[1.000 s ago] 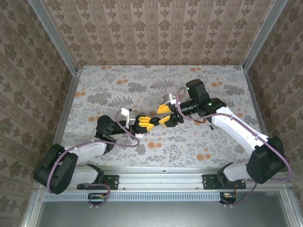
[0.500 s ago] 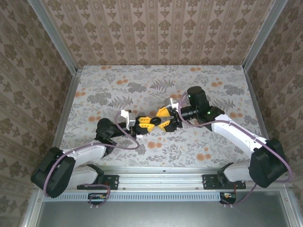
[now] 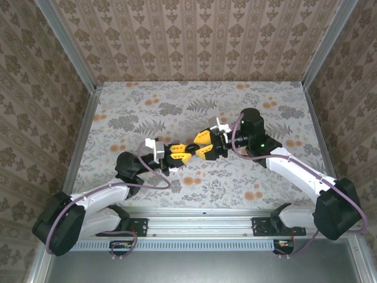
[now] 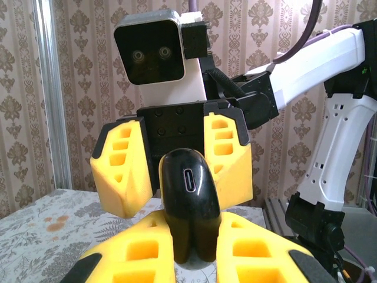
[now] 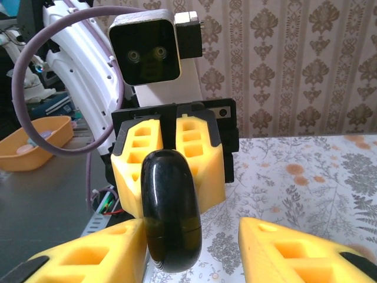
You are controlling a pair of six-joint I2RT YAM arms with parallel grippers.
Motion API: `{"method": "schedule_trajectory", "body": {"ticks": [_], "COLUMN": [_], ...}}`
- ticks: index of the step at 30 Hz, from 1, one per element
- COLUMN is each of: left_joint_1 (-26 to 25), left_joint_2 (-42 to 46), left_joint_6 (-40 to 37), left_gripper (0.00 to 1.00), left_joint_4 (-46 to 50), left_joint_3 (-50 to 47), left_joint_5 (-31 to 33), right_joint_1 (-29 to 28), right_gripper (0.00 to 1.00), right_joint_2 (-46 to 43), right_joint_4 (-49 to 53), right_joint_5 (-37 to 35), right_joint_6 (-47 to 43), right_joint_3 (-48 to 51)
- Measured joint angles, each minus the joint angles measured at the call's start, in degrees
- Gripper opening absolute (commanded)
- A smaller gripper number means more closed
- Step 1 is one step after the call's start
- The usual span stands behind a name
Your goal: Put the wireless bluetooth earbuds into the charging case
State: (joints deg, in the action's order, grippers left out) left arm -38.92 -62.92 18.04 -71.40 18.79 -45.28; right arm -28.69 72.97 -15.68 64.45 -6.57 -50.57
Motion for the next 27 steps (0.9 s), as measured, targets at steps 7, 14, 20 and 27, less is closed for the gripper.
{"method": "schedule_trajectory", "body": {"ticks": [7,14,20,27], "left_joint_1": [0.0,-0.3,-2.0,-5.0], "left_joint_2": [1.5,2.8,8.8,12.0], "left_joint_6": [0.0,-3.8,-15.6,-29.7], "left_gripper": [0.17,0.57,0.6,0.61], "left_joint_4": [-0.2,3.1,21.1,41.9], "left_joint_3": [-0.9,-2.0,-0.6,4.4], "left_joint_5": [1.1,2.2,2.7,4.8], "right_joint_1": [-1.5,-1.7,-2.2,-5.1], "right_gripper": [0.22,0.18,0.17,0.18], "right_joint_2": [1.0,-0.9,-5.6,-6.1], "right_joint_4": [4.3,19.1,37.6,50.7], "right_joint_5": [2.0,-4.2,-17.1,-29.6], "right_joint_6": [-2.6,-12.3,-27.4,-39.7], "right_joint_3": [-2.9,-5.2,-8.8,-12.2]}}
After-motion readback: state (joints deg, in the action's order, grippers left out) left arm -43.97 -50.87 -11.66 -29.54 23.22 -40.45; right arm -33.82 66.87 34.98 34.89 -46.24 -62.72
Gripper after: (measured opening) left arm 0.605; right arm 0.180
